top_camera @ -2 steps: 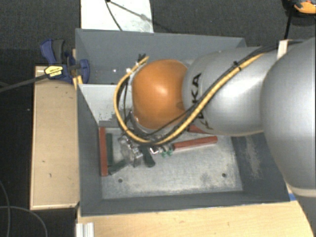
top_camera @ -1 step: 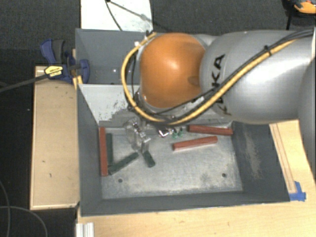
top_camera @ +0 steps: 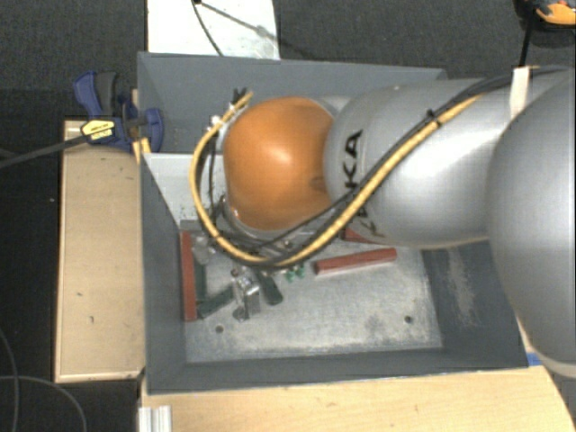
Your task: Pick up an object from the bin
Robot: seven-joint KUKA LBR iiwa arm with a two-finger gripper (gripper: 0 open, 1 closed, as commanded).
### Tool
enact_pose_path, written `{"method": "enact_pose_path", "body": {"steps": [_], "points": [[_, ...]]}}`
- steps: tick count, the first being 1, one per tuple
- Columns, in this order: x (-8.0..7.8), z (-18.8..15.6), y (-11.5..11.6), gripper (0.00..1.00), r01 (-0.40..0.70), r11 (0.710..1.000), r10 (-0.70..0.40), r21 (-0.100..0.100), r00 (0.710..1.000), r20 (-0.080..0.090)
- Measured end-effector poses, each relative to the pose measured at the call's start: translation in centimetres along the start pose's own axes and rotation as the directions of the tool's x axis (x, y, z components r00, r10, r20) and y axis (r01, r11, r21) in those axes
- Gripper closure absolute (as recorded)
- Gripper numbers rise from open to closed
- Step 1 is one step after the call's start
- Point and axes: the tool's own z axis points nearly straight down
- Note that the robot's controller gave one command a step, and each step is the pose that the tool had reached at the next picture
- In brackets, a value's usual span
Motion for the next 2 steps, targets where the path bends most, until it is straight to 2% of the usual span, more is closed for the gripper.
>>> {"method": "enact_pose_path", "body": {"steps": [1, 2], "points": [[0.1, 0.3, 0.3, 0.0, 0.0, 1.0, 0.0, 0.0, 1.0, -0.001], [-0.4, 2.3, -0.5, 0.0, 0.118, 0.993, -0.118, 0.001, 0.993, 0.008]]}}
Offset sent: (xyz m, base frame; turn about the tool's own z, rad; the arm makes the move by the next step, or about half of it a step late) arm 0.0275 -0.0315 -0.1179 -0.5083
